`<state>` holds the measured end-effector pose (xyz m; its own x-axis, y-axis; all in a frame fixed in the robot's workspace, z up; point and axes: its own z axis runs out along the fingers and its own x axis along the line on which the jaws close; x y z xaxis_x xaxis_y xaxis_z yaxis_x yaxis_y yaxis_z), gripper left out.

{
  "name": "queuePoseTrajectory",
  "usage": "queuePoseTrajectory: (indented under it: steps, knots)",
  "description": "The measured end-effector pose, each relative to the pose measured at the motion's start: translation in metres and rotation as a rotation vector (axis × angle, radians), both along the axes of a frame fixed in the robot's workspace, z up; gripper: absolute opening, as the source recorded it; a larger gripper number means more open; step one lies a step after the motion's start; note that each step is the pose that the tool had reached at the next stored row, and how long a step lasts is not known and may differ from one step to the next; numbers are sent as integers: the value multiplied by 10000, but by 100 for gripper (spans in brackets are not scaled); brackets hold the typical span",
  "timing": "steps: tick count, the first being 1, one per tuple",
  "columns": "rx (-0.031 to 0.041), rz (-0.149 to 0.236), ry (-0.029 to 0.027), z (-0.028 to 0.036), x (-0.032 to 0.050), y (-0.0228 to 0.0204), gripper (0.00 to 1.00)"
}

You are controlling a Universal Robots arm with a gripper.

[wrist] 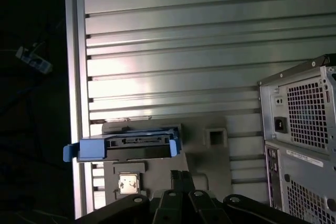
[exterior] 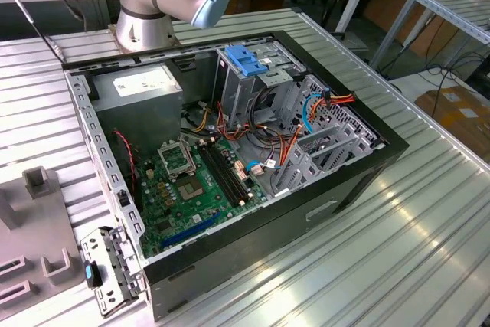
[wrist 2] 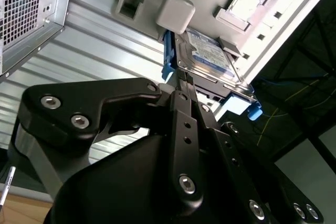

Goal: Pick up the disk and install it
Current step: 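Reach for the disk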

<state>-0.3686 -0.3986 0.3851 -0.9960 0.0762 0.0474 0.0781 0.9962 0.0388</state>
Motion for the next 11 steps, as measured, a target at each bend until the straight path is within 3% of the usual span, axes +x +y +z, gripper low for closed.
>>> queuePoseTrajectory:
  steps: [5, 11]
  knots:
    - [1, -1, 4, -3, -81, 1, 11]
    - [1, 0, 3, -3, -89, 1, 11]
